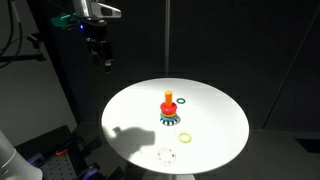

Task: Put the clear ring on the wooden stand.

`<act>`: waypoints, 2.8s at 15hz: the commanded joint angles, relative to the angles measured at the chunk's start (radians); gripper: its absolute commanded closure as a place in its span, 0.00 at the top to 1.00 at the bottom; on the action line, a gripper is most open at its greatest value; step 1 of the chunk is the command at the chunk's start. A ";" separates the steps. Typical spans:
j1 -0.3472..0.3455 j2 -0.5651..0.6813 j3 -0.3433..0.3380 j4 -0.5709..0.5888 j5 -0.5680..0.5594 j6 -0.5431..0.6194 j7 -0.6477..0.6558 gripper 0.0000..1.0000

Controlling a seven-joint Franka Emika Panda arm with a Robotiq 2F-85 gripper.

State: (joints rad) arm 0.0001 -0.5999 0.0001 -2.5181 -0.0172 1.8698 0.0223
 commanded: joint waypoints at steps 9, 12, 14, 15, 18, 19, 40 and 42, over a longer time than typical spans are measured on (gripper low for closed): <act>-0.002 0.000 0.002 0.002 0.001 -0.002 -0.001 1.00; -0.002 0.000 0.002 0.002 0.001 -0.002 -0.001 1.00; -0.002 0.000 0.002 0.002 0.001 -0.002 -0.001 1.00; -0.002 0.000 0.002 0.002 0.001 -0.002 -0.001 1.00; -0.002 0.000 0.002 0.002 0.001 -0.002 -0.001 1.00; -0.003 0.004 0.006 0.004 -0.004 0.008 0.003 1.00; -0.103 0.241 -0.141 0.089 0.010 0.193 -0.071 1.00; -0.113 0.264 -0.164 0.081 0.014 0.244 -0.099 1.00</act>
State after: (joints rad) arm -0.0967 -0.3742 -0.1376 -2.4499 -0.0181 2.0650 -0.0223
